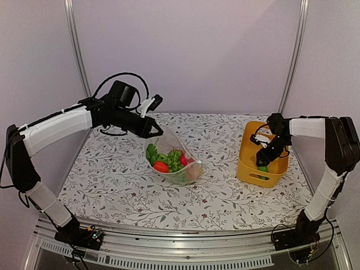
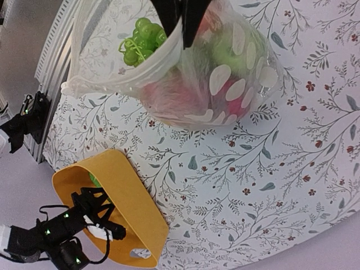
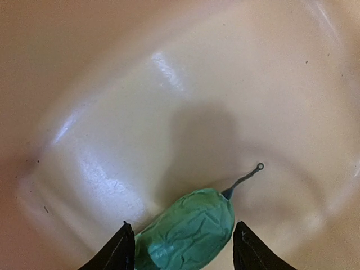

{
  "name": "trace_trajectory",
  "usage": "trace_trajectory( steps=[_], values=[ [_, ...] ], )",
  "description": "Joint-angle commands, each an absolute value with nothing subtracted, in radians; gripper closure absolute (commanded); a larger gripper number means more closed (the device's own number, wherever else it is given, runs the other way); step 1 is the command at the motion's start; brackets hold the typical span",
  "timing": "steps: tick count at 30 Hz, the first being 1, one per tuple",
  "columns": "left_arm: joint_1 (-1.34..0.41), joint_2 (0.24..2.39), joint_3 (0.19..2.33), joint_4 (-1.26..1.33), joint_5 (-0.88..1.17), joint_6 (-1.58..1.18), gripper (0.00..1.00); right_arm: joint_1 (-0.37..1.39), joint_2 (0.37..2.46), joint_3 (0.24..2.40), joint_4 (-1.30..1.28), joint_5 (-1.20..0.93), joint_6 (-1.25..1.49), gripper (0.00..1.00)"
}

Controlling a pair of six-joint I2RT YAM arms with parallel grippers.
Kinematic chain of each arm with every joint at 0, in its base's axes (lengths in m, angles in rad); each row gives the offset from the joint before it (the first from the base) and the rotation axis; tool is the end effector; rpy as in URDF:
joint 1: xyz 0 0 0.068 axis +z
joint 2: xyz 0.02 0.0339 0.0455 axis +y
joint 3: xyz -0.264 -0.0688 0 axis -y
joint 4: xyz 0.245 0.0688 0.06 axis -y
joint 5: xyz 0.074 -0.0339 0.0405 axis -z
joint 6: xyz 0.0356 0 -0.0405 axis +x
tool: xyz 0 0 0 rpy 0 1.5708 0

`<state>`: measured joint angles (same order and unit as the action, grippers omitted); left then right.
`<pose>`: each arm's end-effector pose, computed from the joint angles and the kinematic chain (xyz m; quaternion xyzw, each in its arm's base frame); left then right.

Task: Place the food in the zip-top bag and seal the zipper
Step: Pick up the fake vegetable from the bin, then place the fake vegetable in the zipper food storage bag.

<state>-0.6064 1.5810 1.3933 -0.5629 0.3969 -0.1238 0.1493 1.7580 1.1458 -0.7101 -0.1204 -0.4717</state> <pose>0.2820 -0.2123 0.3178 0.2912 0.8543 -0.3084 0.3006 0.3267 0.0535 0.1752 -0.3097 0.9409 0.0391 0.1317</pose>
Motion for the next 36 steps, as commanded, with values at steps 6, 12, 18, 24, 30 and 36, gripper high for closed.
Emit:
trace_trajectory(
  steps=[6,12,18,24,30,36],
  values=[
    [-0.594,1.557,1.384,-0.545,0.416,-0.127,1.0,0.14,1.829,1.179,-0.663,-0.085,-0.356,0.53],
    [-0.596,1.561,1.382,-0.531,0.44,-0.133,1.0,0.137,1.713,1.233,-0.666,-0.114,-0.367,0.64],
    [-0.595,1.583,1.382,-0.519,0.469,-0.141,1.0,0.137,1.551,1.282,-0.675,-0.266,-0.41,0.76],
    [-0.594,1.605,1.379,-0.494,0.498,-0.158,1.0,0.153,1.407,1.306,-0.661,-0.514,-0.459,0.78],
    [-0.596,1.626,1.371,-0.455,0.535,-0.186,1.0,0.299,1.345,1.356,-0.626,-0.621,-0.483,0.81],
    [-0.594,1.644,1.373,-0.435,0.54,-0.189,1.0,0.513,1.39,1.471,-0.635,-0.623,-0.515,0.81]
  ],
)
